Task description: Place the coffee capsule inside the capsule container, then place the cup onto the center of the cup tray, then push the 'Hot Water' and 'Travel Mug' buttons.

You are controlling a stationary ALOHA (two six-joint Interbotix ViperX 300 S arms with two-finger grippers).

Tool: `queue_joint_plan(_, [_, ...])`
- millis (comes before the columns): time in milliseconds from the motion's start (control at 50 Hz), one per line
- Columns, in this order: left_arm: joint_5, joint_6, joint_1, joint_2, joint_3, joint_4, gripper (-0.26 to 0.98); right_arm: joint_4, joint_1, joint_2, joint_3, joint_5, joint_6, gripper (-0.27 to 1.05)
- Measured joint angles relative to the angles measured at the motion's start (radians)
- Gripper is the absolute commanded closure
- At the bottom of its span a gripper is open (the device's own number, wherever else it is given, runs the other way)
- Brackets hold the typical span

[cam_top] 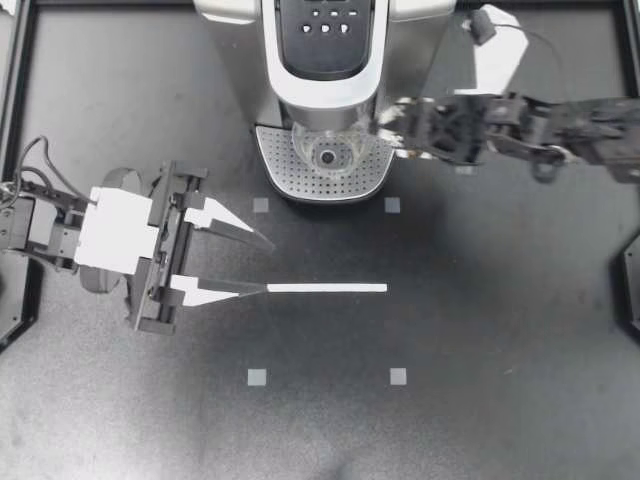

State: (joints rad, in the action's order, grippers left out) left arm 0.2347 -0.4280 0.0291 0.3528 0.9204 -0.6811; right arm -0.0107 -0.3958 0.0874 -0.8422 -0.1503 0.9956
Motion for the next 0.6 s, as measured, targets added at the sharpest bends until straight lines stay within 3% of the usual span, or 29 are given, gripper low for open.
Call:
queue_joint_plan(220, [0.002,0.0,0.0,0.002,0.012,0.057,0.27,0.115,0.041,0.135,-0.091,0.006,-0.02,0.27])
queue_joint_plan(480, [0.002,0.0,0.009,0.003,0.044,0.221,0.27,0.469,0.172,0.186,-0.124,0.005,-0.115,0.27])
queue_joint_plan(600, [0.002,0.002,0.015,0.003,0.058,0.261,0.27,0.578,0.215,0.187,-0.124,-0.008,-0.158,0.27])
